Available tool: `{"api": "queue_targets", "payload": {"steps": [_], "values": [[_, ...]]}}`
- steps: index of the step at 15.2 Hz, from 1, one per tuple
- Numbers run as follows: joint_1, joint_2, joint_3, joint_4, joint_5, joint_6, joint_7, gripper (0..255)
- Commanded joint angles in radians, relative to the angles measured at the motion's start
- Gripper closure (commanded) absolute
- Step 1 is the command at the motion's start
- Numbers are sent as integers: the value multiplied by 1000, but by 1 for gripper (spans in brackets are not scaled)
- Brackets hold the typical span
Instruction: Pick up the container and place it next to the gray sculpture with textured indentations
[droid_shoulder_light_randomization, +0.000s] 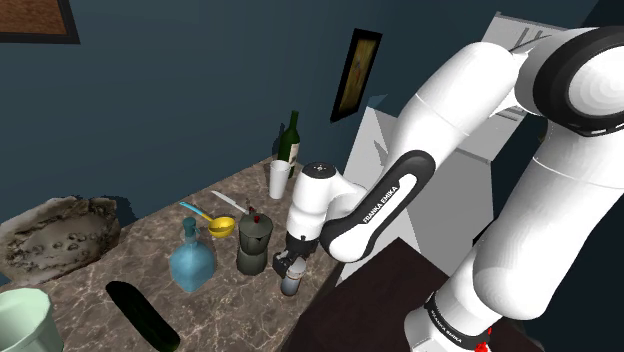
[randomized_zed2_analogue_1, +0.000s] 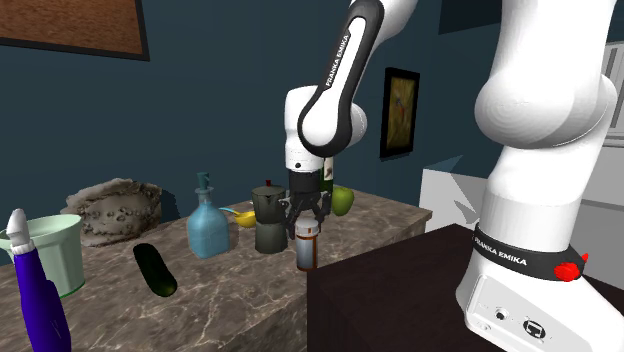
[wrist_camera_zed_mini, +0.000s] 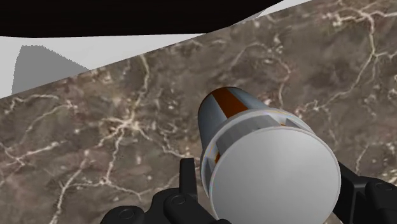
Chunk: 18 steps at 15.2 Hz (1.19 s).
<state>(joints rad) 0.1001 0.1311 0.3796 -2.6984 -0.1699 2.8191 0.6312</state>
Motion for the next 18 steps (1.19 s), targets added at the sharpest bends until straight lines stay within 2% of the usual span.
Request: {"api": "queue_targets", "payload": {"steps": [1,3,11,18], "values": [[0,0,0,0,0,0,0,255],[0,0,0,0,0,0,0,255],[-14,-148,51,-9,175,-126,-126,255],[5,-266,45,2,264,-245,-190,255]]}}
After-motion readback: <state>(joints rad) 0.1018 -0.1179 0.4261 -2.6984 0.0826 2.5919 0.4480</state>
